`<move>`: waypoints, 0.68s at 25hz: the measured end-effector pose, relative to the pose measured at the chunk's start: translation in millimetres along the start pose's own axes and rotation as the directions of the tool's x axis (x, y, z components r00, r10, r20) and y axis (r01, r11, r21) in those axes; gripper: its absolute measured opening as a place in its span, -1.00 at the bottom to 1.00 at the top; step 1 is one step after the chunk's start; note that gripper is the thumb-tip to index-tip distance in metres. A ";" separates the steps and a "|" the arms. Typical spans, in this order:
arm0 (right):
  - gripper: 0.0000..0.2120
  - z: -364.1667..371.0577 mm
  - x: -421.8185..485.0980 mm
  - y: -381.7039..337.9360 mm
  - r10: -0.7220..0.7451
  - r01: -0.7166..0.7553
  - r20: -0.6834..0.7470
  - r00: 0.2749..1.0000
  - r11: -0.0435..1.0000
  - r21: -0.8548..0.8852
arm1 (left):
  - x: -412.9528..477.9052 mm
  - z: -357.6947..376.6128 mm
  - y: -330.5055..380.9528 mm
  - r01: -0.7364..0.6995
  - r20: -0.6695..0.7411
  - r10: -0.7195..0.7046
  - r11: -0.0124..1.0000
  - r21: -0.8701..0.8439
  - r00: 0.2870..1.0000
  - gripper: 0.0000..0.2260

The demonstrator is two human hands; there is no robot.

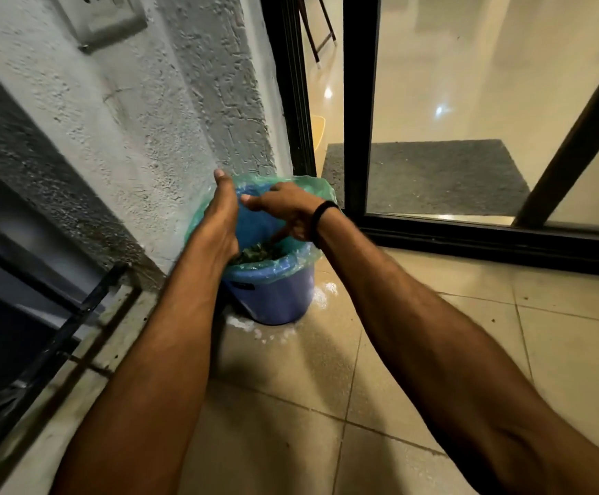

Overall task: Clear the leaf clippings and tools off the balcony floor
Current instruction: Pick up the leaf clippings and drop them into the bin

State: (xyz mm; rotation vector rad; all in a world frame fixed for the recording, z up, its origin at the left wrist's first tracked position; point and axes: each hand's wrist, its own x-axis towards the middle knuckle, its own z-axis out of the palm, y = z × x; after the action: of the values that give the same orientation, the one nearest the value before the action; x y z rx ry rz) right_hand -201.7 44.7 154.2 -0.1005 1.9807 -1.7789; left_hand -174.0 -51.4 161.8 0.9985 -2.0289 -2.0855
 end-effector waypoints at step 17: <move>-0.88 -274.2 -206.4 73.7 0.232 0.336 -0.601 0.765 0.651 0.680 | -155.5 266.8 -59.4 -0.417 0.421 0.368 0.908 0.028 0.829 -0.64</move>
State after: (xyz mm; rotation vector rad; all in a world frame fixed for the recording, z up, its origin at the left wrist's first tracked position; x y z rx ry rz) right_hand -107.0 382.7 157.2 0.8671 1.3574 -2.8182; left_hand -157.6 262.3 147.9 0.1102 -2.3130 -2.0806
